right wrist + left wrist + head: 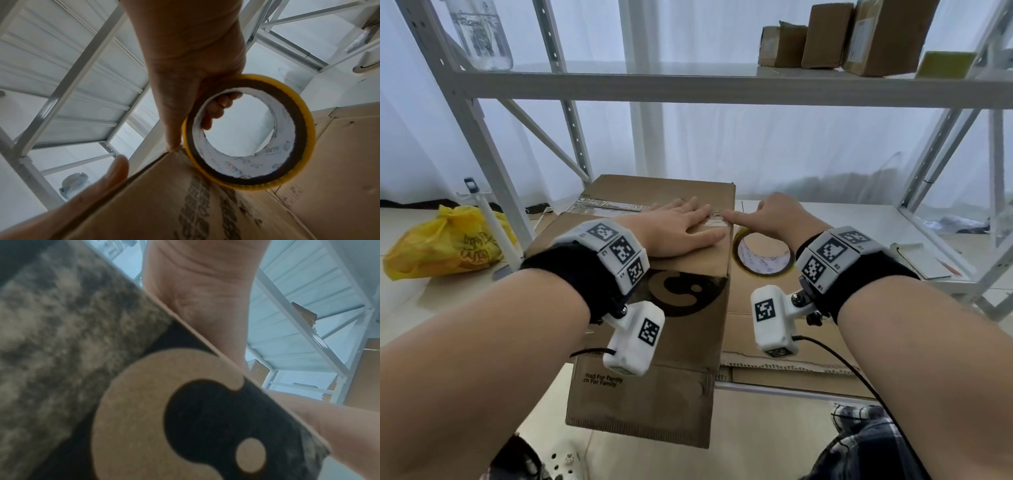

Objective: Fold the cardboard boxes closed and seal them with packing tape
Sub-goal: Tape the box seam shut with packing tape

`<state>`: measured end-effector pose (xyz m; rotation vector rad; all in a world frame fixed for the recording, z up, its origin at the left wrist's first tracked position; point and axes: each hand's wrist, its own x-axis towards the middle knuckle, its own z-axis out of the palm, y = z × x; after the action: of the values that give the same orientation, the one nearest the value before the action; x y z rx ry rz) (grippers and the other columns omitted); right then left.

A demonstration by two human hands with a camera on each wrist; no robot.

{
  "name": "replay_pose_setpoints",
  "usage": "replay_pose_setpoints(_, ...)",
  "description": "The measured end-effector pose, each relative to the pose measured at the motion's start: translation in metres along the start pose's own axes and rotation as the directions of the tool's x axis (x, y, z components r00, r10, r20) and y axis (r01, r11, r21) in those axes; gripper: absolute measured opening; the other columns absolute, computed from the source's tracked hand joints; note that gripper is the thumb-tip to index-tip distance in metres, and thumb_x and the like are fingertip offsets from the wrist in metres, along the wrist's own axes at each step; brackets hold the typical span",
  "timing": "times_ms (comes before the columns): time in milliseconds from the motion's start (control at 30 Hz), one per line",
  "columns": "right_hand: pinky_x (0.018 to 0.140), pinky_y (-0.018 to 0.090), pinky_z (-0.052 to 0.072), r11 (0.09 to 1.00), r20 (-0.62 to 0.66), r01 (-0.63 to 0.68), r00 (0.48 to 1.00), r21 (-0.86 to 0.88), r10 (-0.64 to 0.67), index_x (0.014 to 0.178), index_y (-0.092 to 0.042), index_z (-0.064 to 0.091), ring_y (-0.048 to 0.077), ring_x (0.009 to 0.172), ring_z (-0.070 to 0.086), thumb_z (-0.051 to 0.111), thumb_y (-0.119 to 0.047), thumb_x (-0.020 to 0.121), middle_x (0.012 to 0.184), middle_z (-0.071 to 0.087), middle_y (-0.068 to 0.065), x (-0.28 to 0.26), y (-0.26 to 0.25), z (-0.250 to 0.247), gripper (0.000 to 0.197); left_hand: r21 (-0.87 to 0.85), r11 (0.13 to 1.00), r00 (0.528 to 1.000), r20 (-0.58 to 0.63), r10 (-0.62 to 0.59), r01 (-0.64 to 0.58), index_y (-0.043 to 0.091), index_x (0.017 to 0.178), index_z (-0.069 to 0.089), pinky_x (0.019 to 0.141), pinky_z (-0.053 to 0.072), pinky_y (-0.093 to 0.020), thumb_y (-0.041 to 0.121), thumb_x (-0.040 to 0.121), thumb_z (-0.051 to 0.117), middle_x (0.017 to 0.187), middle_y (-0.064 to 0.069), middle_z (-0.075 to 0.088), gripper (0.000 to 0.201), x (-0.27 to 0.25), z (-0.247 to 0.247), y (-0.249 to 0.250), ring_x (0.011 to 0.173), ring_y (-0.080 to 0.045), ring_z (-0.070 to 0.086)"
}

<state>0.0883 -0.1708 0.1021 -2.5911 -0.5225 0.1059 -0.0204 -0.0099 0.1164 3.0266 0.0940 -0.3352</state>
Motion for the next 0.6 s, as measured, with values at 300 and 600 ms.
replay_pose_setpoints(300,0.096,0.048,0.032,0.970,-0.112,0.002,0.993,-0.242,-0.030,0.107,-0.019,0.055,0.027,0.108,0.053,0.046,-0.070,0.079,0.110,0.060,0.002,-0.006,-0.021,0.008,0.059,-0.084,0.996,0.996,-0.093,-0.006,-0.002,0.021,0.153,0.007,0.119,0.002,-0.035,0.073,0.084,0.033,0.160,0.004,0.003,0.089,-0.002,0.003,-0.006,0.146,-0.010,0.002)
replay_pose_setpoints(600,0.102,0.046,0.037,0.939,0.047,0.167,0.986,-0.300,-0.161,0.141,-0.020,0.039,0.030,0.124,0.042,0.053,-0.021,0.085,0.136,0.044,0.009,0.005,-0.058,0.003,0.058,-0.119,0.908,0.910,-0.059,-0.411,0.403,0.048,0.147,0.004,0.112,-0.003,-0.062,0.080,0.083,0.018,0.160,0.002,-0.004,0.073,-0.038,0.009,-0.065,0.146,-0.030,-0.006)
